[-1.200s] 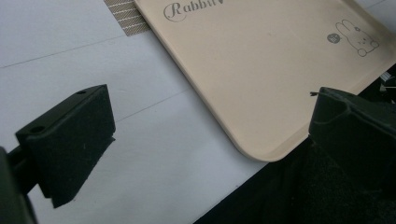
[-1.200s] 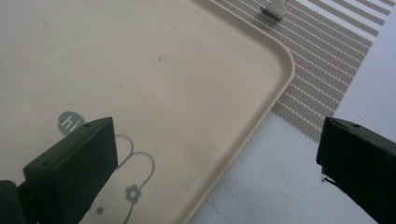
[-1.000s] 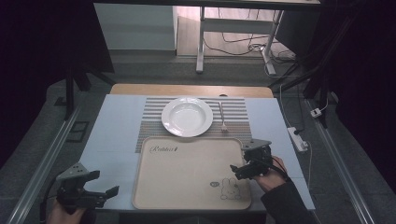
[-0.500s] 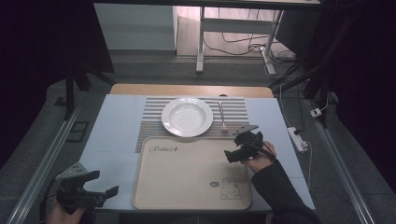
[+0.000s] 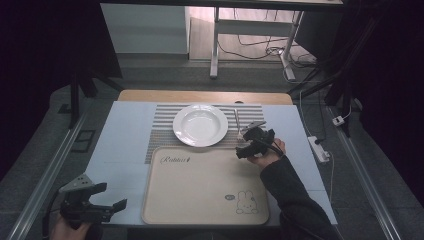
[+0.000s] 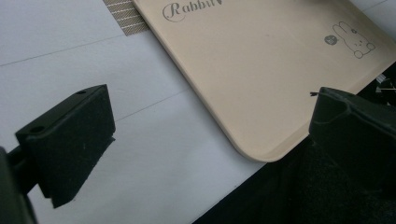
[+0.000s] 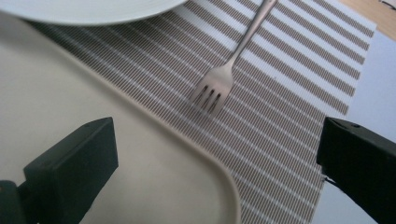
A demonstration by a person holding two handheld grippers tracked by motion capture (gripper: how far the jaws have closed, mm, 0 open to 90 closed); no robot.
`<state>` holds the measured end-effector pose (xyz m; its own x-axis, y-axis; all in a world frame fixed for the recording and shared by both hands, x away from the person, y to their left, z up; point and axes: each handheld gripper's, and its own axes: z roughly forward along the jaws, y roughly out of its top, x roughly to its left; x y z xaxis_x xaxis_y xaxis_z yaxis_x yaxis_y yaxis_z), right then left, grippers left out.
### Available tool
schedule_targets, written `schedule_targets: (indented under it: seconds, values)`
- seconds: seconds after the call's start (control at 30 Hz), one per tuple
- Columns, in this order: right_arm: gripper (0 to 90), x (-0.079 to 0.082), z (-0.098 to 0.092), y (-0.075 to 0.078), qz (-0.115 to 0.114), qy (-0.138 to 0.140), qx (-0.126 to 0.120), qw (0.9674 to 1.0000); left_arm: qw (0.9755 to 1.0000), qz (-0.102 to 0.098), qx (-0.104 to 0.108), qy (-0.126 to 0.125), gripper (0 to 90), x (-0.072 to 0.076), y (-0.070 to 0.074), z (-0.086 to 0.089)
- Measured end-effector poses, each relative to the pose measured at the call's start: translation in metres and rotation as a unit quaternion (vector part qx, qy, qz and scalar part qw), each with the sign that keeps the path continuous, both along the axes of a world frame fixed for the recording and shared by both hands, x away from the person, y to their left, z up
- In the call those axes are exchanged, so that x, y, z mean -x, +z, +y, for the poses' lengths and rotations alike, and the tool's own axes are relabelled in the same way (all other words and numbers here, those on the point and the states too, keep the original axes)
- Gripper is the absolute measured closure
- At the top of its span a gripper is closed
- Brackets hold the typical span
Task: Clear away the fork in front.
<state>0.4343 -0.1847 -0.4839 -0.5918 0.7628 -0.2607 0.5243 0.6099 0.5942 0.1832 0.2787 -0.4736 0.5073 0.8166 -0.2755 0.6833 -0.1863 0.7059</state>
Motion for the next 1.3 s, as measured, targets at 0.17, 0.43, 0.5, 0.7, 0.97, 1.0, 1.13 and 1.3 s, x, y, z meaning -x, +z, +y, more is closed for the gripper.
schedule_targets:
  seconds: [0.17, 0.43, 0.5, 0.7, 0.97, 1.0, 1.13, 1.3]
  values:
    - [0.7, -0.013, 0.008, -0.005, -0.014, -0.003, 0.023, 0.9996, 1.0000, 0.000, 0.001, 0.000, 0.9, 0.000, 0.000, 0.000]
    - [7.2, -0.029, 0.016, -0.015, -0.017, 0.001, 0.046, 0.9988, 1.0000, 0.001, 0.001, -0.001, 1.0, 0.000, 0.000, 0.000]
    - [14.0, -0.033, 0.018, -0.019, -0.016, 0.008, 0.057, 0.9982, 1.0000, 0.001, 0.001, -0.001, 1.0, 0.000, 0.000, 0.000]
    - [31.6, -0.035, 0.019, -0.024, 0.001, 0.016, 0.069, 0.9975, 1.0000, 0.001, 0.001, -0.002, 1.2, 0.000, 0.000, 0.000]
    - [61.3, -0.035, 0.019, -0.022, 0.033, 0.033, 0.054, 0.9975, 1.0000, 0.001, -0.001, -0.002, 1.5, 0.000, 0.000, 0.000]
    - [65.0, -0.035, 0.019, -0.022, 0.037, 0.033, 0.051, 0.9974, 1.0000, 0.001, 0.000, -0.002, 1.5, 0.000, 0.000, 0.000]
    - [71.5, -0.034, 0.021, -0.021, 0.032, 0.030, 0.067, 0.9968, 1.0000, 0.000, -0.001, -0.003, 1.5, 0.000, 0.000, 0.000]
    - [89.0, -0.031, 0.018, -0.017, 0.012, 0.023, 0.079, 0.9965, 1.0000, 0.000, -0.002, -0.003, 1.6, 0.000, 0.000, 0.000]
